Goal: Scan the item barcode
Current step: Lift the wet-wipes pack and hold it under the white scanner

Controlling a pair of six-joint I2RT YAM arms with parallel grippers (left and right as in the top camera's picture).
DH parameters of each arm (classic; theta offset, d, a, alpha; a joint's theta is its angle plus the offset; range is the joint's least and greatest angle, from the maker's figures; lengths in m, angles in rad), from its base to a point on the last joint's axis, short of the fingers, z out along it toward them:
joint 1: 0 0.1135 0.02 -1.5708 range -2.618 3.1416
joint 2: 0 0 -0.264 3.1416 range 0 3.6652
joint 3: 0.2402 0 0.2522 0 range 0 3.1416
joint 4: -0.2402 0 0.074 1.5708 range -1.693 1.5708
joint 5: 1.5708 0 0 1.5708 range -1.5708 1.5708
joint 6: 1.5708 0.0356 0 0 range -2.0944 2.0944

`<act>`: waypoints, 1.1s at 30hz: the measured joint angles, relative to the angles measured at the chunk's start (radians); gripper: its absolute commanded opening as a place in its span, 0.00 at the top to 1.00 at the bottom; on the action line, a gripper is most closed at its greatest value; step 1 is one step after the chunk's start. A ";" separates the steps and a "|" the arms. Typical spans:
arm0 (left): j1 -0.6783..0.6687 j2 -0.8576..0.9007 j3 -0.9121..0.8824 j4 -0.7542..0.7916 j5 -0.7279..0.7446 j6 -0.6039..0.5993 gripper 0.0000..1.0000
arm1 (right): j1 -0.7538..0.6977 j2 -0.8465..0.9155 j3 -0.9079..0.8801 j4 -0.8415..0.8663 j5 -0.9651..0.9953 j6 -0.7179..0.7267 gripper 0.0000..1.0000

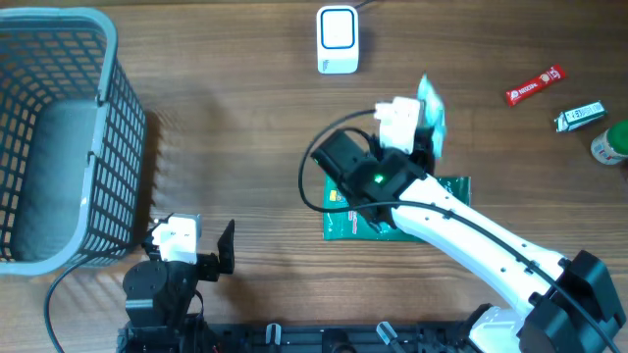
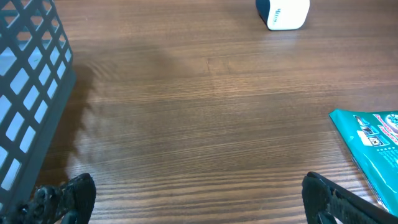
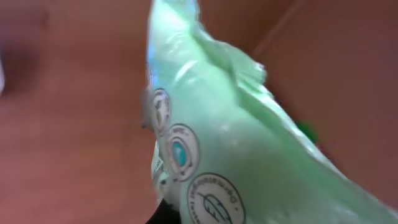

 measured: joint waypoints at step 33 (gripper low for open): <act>0.000 0.000 -0.001 0.000 0.000 0.000 0.00 | 0.032 -0.018 0.014 2.041 -0.369 -2.785 0.95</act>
